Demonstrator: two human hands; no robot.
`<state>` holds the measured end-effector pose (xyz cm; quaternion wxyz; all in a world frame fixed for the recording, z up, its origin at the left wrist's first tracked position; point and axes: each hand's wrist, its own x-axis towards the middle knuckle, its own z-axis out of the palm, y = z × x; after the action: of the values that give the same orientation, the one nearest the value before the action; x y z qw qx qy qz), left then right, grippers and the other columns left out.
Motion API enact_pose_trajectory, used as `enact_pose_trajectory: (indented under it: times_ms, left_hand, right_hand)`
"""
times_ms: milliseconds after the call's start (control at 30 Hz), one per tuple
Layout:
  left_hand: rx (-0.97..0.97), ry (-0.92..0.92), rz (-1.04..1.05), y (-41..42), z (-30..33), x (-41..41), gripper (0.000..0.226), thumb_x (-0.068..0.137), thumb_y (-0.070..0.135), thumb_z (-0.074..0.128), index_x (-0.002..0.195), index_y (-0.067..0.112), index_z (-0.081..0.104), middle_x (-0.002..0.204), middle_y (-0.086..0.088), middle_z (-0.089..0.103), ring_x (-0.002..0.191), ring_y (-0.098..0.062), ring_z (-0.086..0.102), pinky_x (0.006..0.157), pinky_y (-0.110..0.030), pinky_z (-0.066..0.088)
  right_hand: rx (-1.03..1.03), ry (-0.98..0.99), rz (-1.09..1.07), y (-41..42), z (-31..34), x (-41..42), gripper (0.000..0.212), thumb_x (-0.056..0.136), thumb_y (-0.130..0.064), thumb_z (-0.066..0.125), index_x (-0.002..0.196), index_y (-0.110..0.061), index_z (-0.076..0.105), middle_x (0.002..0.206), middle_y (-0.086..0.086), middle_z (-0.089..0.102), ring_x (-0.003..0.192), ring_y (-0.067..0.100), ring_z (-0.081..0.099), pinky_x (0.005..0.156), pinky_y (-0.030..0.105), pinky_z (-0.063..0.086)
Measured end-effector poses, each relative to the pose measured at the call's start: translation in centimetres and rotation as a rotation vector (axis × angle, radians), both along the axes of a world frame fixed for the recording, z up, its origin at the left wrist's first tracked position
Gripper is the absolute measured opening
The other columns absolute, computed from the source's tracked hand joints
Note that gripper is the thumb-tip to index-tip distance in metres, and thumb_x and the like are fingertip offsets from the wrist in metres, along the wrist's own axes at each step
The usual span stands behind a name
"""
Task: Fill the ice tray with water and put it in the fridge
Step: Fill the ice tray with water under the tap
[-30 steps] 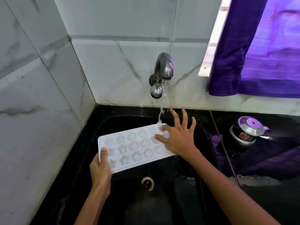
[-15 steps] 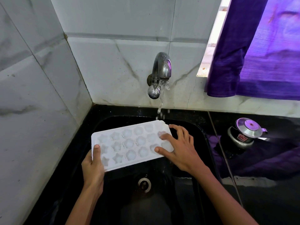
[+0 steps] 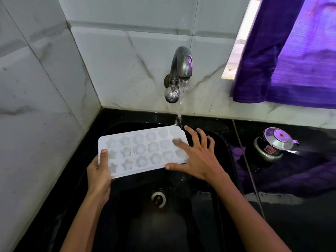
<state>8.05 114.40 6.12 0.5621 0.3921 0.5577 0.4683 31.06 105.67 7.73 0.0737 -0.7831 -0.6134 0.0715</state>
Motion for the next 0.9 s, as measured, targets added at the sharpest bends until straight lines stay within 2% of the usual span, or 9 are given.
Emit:
enact_pose_trajectory:
  times_ms: [133, 200, 300, 367, 533, 700, 833, 900]
  left_hand:
    - [0.012, 0.018, 0.008, 0.0, 0.1, -0.4, 0.027, 0.098, 0.030, 0.044, 0.109, 0.010, 0.058, 0.090, -0.001, 0.066, 0.080, -0.015, 0.064, 0.064, -0.026, 0.051]
    - [0.011, 0.026, 0.014, -0.3, 0.1, -0.5, 0.024, 0.098, 0.030, 0.044, 0.105, 0.011, 0.058, 0.089, 0.000, 0.065, 0.079, -0.014, 0.063, 0.061, -0.023, 0.052]
    - [0.009, 0.025, 0.032, -0.6, 0.1, -0.3, 0.021, 0.098, 0.029, 0.044, 0.103, 0.013, 0.057, 0.086, 0.003, 0.064, 0.075, -0.010, 0.062, 0.051, -0.014, 0.051]
    - [0.012, 0.024, 0.030, -0.6, 0.3, -0.1, 0.021, 0.098, 0.028, 0.044, 0.105, 0.013, 0.056, 0.085, 0.003, 0.063, 0.075, -0.010, 0.061, 0.053, -0.017, 0.052]
    - [0.034, 0.038, 0.012, -0.6, 0.3, 0.0, 0.023, 0.098, 0.028, 0.044, 0.104, 0.011, 0.057, 0.085, 0.003, 0.063, 0.076, -0.011, 0.061, 0.064, -0.024, 0.047]
    - [-0.005, -0.001, 0.004, -0.7, 0.2, 0.2, 0.023, 0.098, 0.028, 0.044, 0.104, 0.011, 0.058, 0.089, -0.001, 0.065, 0.079, -0.015, 0.063, 0.065, -0.029, 0.049]
    - [0.004, 0.019, -0.031, -0.5, 0.4, 0.1, 0.022, 0.098, 0.028, 0.044, 0.105, 0.013, 0.058, 0.088, 0.001, 0.065, 0.079, -0.015, 0.063, 0.065, -0.028, 0.048]
    - [0.000, 0.021, -0.039, -0.5, 0.4, 0.0, 0.023, 0.098, 0.028, 0.043, 0.107, 0.012, 0.058, 0.090, 0.000, 0.066, 0.081, -0.016, 0.064, 0.066, -0.029, 0.049]
  right_hand:
    - [0.019, -0.031, -0.008, 0.1, -0.2, -0.4, 0.092, 0.053, -0.094, 0.031, 0.130, -0.045, 0.043, 0.155, -0.005, 0.006, 0.142, 0.029, -0.011, 0.113, 0.052, -0.007]
    - [0.017, -0.050, -0.021, 0.0, -0.4, -0.7, 0.093, 0.050, -0.095, 0.030, 0.125, -0.044, 0.046, 0.155, -0.004, 0.008, 0.142, 0.029, -0.011, 0.111, 0.053, -0.009]
    - [0.015, -0.077, -0.058, 0.0, -0.8, -0.9, 0.098, 0.048, -0.097, 0.029, 0.131, -0.046, 0.041, 0.157, -0.003, -0.001, 0.141, 0.028, -0.018, 0.106, 0.054, -0.018]
    - [-0.001, -0.075, -0.058, 0.1, -0.8, -1.1, 0.100, 0.050, -0.096, 0.027, 0.136, -0.046, 0.037, 0.158, -0.004, -0.005, 0.140, 0.028, -0.021, 0.104, 0.054, -0.021]
    - [-0.048, -0.044, -0.021, -0.1, -0.8, -1.0, 0.092, 0.057, -0.091, 0.030, 0.135, -0.043, 0.041, 0.156, -0.003, 0.002, 0.139, 0.027, -0.021, 0.110, 0.055, -0.015]
    - [-0.021, -0.042, -0.064, -0.2, -0.4, -0.5, 0.093, 0.055, -0.093, 0.029, 0.137, -0.049, 0.034, 0.158, -0.005, -0.008, 0.140, 0.027, -0.023, 0.108, 0.056, -0.016]
    - [-0.012, -0.065, -0.010, -0.1, 0.0, -0.3, 0.092, 0.054, -0.093, 0.034, 0.130, -0.043, 0.047, 0.155, -0.006, 0.006, 0.140, 0.027, -0.018, 0.110, 0.056, -0.014]
    - [-0.002, -0.045, -0.009, 0.0, 0.0, -0.1, 0.094, 0.050, -0.094, 0.035, 0.129, -0.044, 0.047, 0.156, -0.006, 0.003, 0.140, 0.027, -0.019, 0.111, 0.056, -0.013]
